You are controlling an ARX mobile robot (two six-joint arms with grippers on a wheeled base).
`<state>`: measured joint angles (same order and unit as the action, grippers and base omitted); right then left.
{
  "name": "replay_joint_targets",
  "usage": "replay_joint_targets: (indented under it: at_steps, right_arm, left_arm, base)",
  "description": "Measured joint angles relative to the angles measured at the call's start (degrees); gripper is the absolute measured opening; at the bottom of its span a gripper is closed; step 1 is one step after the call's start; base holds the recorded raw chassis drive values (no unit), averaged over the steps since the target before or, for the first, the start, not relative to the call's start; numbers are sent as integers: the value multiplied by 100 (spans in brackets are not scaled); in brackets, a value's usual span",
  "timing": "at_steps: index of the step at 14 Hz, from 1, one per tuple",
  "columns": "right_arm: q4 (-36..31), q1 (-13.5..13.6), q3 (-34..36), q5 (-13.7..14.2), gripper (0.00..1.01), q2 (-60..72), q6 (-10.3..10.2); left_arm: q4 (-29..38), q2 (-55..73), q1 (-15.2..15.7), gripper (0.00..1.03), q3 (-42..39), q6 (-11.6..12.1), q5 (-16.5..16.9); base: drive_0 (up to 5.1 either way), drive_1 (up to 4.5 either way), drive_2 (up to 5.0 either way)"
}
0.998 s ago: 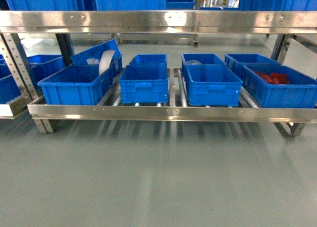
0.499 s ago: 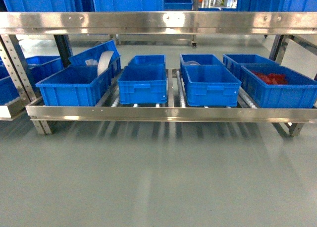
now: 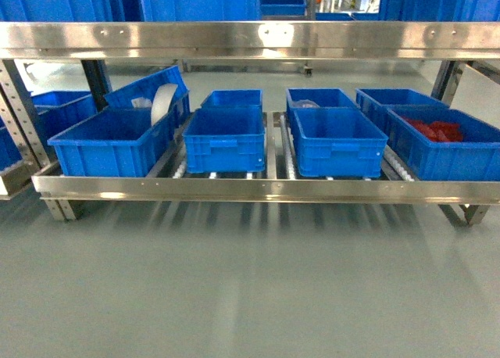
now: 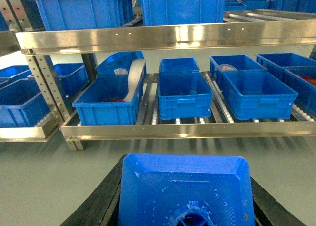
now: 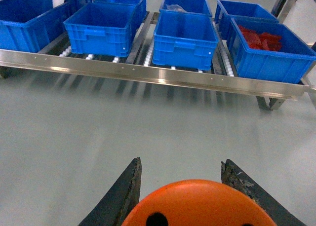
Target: Sort blue parts and orange caps into right shelf containers
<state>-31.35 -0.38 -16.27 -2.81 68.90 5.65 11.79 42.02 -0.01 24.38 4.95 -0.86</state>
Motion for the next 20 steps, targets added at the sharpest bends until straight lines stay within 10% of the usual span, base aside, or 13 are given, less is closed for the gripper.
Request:
replay_joint_targets:
  at_steps: [20]
  right_arm:
    - [-11,0,-2,-2,43,2,0]
  left_arm:
    - [24,2,7,44,4,0,0]
  base:
    - [-5,393,-404]
